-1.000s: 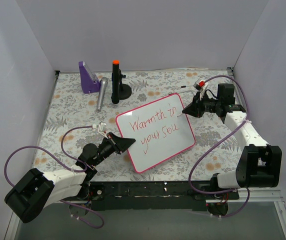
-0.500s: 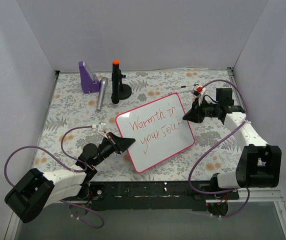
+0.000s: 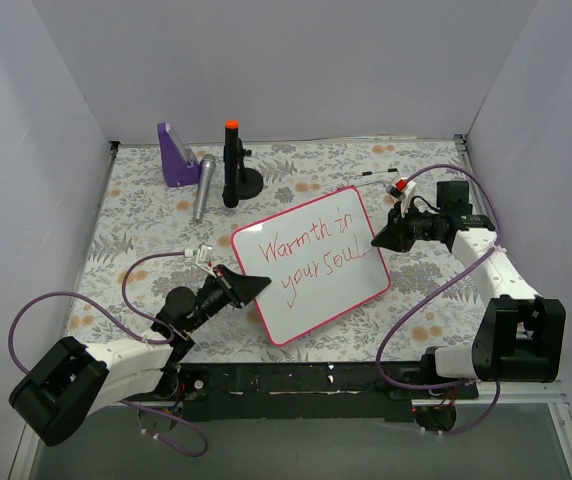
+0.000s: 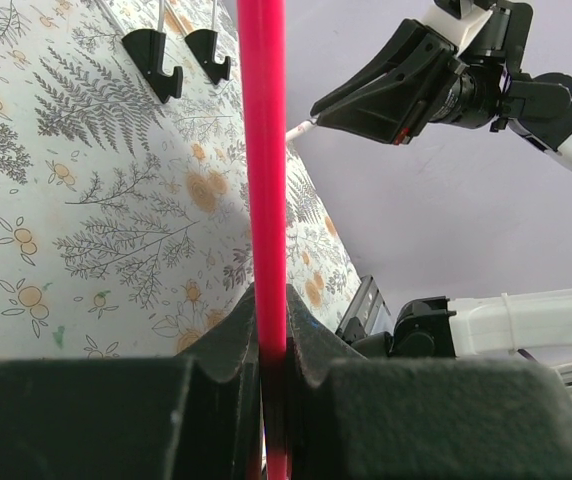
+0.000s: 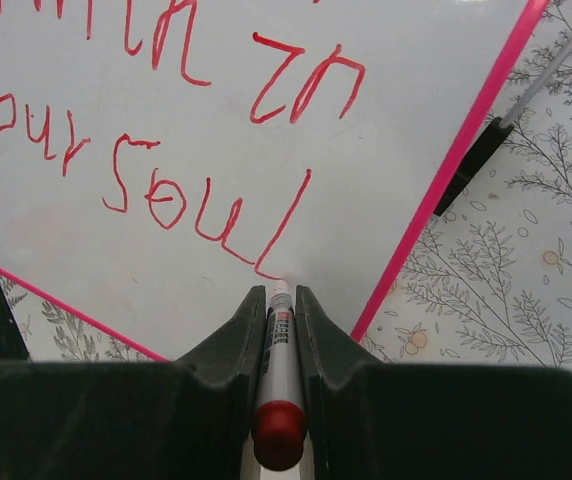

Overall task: Write a sentence on the whiteboard
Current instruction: Write on the whiteboard with the whiteboard marker without the cap.

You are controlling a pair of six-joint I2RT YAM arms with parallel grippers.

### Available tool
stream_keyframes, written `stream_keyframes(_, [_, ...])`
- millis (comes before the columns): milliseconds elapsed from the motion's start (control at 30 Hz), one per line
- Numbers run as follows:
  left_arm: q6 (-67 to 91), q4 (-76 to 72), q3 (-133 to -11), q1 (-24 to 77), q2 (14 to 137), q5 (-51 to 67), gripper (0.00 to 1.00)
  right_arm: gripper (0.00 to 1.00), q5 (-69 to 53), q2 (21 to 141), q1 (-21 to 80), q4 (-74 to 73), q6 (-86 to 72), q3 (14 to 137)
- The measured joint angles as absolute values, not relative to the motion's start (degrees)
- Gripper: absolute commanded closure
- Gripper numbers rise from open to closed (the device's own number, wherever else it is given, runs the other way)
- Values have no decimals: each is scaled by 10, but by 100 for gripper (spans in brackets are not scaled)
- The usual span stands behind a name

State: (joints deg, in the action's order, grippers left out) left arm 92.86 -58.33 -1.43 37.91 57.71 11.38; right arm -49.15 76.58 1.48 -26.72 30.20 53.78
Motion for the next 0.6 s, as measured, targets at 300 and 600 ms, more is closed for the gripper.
stream_keyframes(300, [929, -583, -14, 379, 577, 114, 100, 99, -521, 761, -8, -267, 287, 588])
stream_keyframes(600, [928, -583, -14, 379, 576, 114, 100, 99, -590, 675, -22, -170, 198, 536])
